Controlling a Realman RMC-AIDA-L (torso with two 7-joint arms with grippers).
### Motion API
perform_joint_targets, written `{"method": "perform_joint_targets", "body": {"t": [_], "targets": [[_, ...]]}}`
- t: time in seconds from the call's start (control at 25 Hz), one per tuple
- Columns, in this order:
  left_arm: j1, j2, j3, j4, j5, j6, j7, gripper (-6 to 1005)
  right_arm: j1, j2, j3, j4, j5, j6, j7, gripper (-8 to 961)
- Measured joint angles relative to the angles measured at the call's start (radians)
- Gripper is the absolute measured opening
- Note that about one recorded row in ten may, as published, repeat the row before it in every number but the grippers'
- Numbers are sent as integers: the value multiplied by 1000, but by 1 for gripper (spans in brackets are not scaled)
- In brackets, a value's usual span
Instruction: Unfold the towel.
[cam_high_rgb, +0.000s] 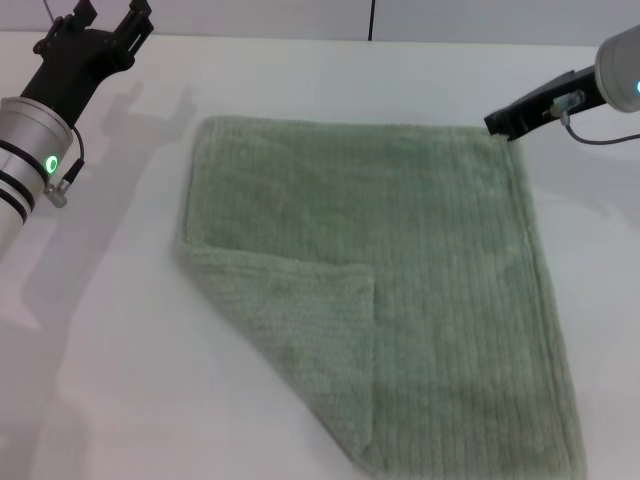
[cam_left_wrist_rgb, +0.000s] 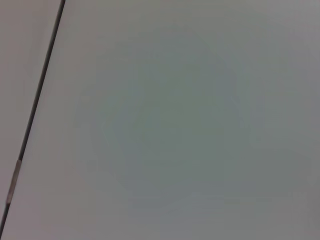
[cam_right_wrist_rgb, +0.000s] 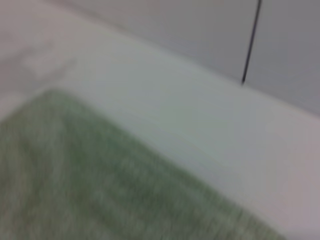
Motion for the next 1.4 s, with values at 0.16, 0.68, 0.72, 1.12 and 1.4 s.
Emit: {"method": "perform_joint_targets", "body": {"t": [0.16, 0.68, 0.72, 1.12, 1.4], "targets": [[-3, 0, 0, 0, 0, 1, 0, 756, 97, -31, 1, 168, -7, -22, -56, -1], [-15, 0, 3, 0, 0, 2, -12, 756, 236, -51, 9, 480, -21, 84, -195, -1], [-15, 0, 5, 0, 0, 2, -14, 756, 240, -52, 9, 494, -22, 91, -200, -1], [-21, 0, 23, 2, 0, 2, -29, 757, 244, -55, 10, 545, -22, 111, -227, -1], [-21, 0, 36, 2, 0, 2, -34, 757, 248, -61, 10, 566, -22, 114, -229, -1]]}}
